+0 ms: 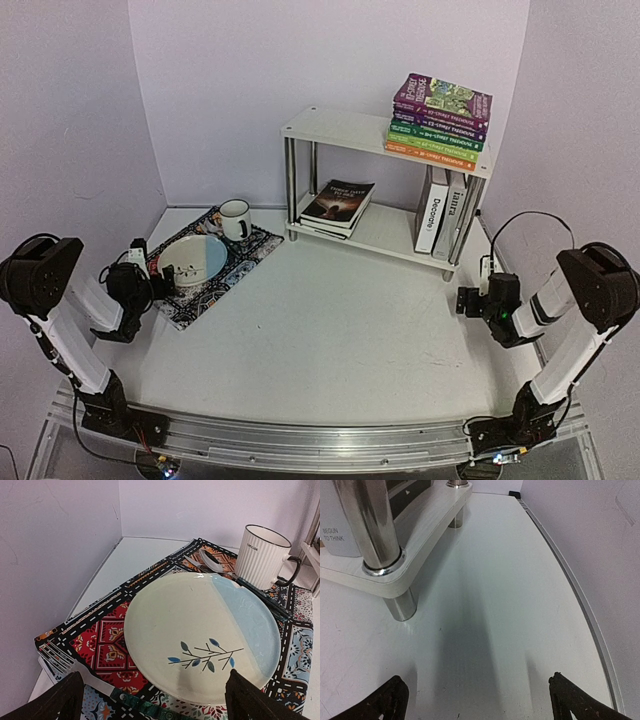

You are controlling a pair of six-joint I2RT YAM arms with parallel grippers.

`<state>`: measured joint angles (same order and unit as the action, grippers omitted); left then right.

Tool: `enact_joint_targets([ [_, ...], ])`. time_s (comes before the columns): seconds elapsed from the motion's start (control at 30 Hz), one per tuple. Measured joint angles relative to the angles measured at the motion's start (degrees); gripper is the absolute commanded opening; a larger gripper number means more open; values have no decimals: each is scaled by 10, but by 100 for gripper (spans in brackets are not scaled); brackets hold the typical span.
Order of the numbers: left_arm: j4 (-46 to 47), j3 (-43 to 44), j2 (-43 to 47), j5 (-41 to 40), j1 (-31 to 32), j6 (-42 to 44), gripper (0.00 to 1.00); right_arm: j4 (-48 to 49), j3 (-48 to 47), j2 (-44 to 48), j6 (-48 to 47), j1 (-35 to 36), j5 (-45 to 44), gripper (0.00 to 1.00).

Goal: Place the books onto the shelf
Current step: Reset both arms

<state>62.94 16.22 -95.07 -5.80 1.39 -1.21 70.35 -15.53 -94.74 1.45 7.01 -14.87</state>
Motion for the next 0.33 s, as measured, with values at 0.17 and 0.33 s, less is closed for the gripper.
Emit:
enact_joint_targets([
  [0.17, 5, 3, 0, 2, 0, 0, 100, -1, 0, 0, 2, 0, -7, 98],
  [0.33, 6, 3, 0, 2, 0, 0, 100, -2, 0, 0, 3, 0, -8, 98],
])
